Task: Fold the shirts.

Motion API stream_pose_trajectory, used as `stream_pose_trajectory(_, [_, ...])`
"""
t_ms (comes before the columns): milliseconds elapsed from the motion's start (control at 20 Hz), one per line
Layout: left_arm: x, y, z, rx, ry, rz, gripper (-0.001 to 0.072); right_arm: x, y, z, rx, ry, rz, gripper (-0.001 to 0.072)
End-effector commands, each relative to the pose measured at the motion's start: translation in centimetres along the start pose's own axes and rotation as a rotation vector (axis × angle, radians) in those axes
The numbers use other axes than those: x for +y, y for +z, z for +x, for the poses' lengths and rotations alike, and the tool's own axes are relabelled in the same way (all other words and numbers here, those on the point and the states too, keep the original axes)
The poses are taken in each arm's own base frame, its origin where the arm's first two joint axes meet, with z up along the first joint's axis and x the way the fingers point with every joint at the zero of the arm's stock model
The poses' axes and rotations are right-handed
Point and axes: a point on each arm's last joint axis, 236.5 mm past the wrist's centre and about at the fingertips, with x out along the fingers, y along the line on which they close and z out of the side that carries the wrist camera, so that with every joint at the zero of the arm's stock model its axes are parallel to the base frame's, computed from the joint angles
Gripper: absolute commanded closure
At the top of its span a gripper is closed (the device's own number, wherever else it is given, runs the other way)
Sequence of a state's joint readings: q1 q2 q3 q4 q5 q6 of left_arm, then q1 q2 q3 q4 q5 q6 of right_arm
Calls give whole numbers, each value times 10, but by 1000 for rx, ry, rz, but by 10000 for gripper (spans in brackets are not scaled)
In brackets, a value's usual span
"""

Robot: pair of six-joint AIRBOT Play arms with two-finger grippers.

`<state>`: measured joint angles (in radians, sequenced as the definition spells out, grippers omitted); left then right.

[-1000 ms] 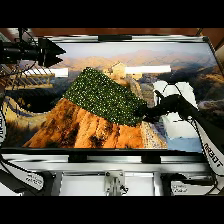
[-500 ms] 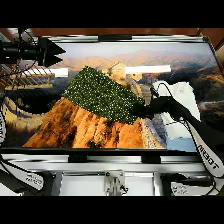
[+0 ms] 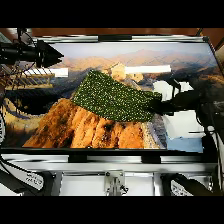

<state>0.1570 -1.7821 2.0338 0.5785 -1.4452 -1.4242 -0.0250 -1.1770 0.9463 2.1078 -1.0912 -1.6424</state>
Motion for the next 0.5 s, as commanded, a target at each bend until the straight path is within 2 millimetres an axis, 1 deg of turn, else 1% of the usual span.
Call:
stream_pose_trajectory(0, [22, -35, -2, 144, 150, 38, 460, 0, -36, -41, 80, -23, -37, 646])
stream_pose_trajectory(100, [28, -59, -2, 231, 252, 74, 476, 4, -50, -56, 100, -29, -47, 646])
stream_pose_trajectory(150, [25, -70, 1, 266, 287, 95, 488, 5, -57, -63, 107, -37, -50, 646])
stream_pose_trajectory(200, [21, -81, 6, 296, 314, 122, 527, 6, -63, -70, 115, -44, -52, 646])
stream_pose_trajectory(250, [16, -93, 13, 330, 332, 155, 540, 7, -72, -76, 131, -50, -58, 646])
stream_pose_trajectory(300, [8, -106, 22, 367, 333, 181, 581, 7, -81, -83, 148, -57, -68, 646])
stream_pose_trajectory(350, [-4, -121, 34, 403, 314, 200, 597, 8, -90, -90, 165, -64, -79, 646])
stream_pose_trajectory(450, [-28, -145, 57, 459, 282, 254, 597, 9, -104, -105, 166, -81, -90, 646])
